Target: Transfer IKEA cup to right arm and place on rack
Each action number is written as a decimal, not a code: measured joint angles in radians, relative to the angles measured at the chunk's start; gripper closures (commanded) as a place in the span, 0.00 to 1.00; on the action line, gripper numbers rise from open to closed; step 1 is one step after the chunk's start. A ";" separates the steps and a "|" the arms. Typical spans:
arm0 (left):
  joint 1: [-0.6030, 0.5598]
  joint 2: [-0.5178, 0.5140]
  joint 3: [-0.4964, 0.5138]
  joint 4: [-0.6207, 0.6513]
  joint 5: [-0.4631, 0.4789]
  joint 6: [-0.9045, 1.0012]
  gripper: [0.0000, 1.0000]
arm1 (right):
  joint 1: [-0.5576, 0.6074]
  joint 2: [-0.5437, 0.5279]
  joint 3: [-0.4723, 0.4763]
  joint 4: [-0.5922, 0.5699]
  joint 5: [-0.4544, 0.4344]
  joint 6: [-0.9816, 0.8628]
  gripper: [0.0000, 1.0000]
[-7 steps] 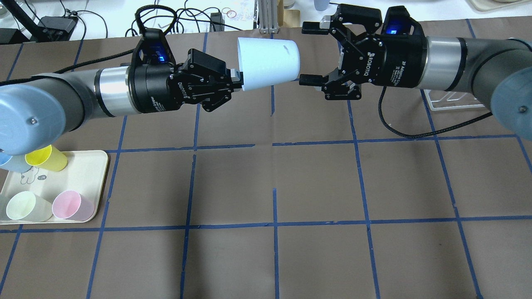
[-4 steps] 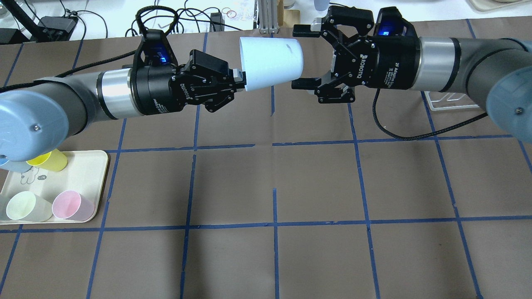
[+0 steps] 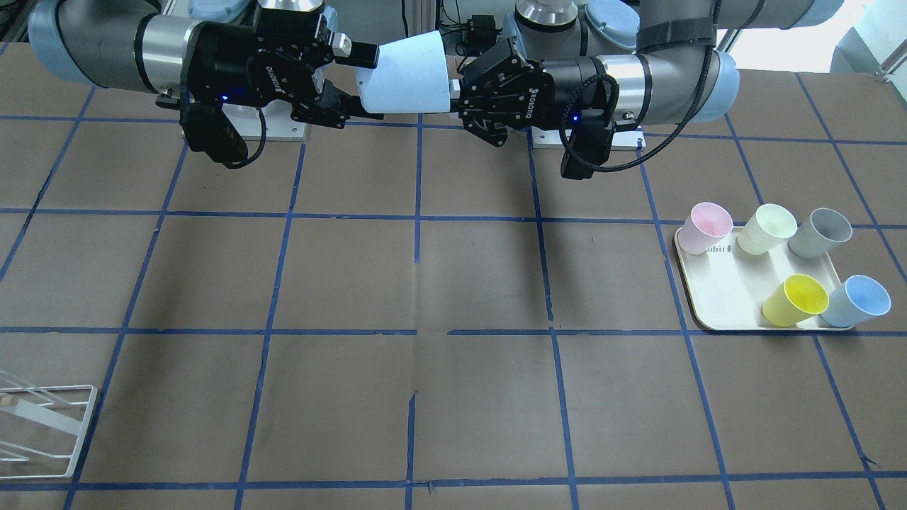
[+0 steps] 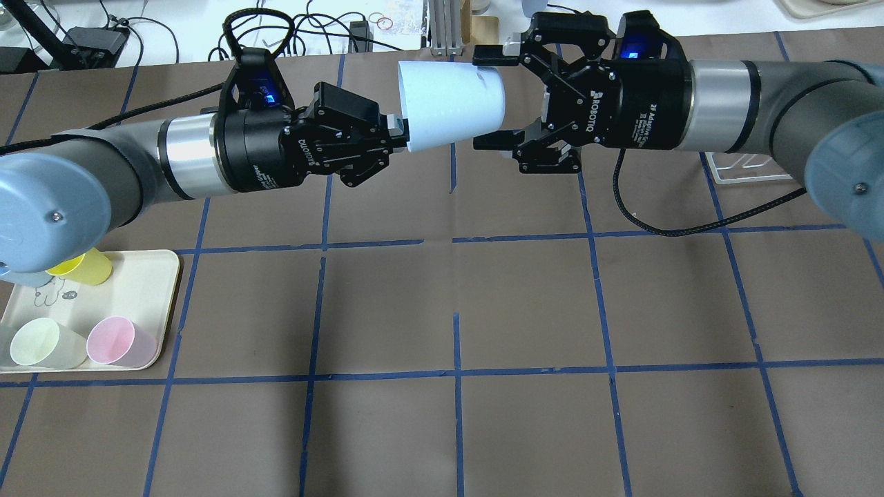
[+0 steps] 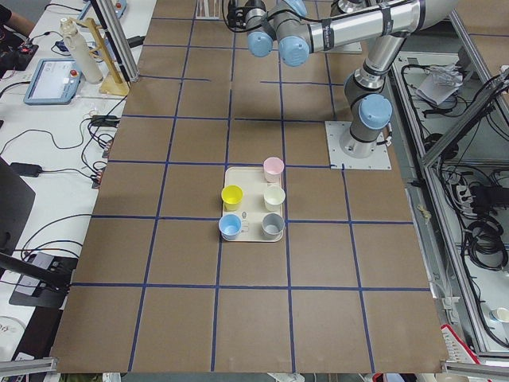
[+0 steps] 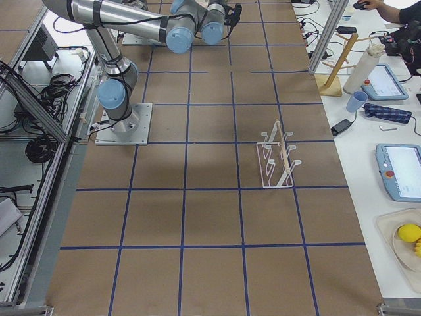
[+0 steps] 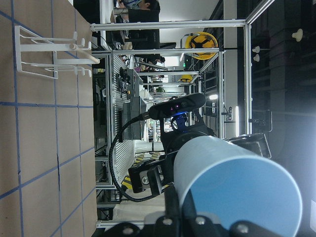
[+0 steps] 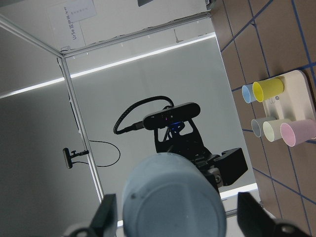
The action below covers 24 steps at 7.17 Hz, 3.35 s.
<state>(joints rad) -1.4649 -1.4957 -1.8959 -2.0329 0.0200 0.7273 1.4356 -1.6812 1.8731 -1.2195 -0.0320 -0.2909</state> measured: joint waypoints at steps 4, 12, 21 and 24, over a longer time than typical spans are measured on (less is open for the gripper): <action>-0.001 0.003 0.000 -0.001 0.001 -0.008 1.00 | -0.004 0.001 -0.002 0.001 0.000 0.022 0.63; 0.008 0.014 0.008 -0.006 0.006 -0.061 0.41 | -0.093 0.007 -0.031 -0.013 -0.004 0.068 0.93; 0.099 -0.032 0.036 0.573 0.876 -0.642 0.00 | -0.269 -0.011 -0.255 -0.210 -0.930 0.017 1.00; -0.043 -0.066 0.173 0.617 1.369 -0.676 0.00 | -0.268 -0.012 -0.250 -0.430 -1.249 -0.151 1.00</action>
<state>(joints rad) -1.5082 -1.5617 -1.7231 -1.4158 1.3886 0.0509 1.1681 -1.6929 1.6230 -1.6491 -1.2805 -0.4414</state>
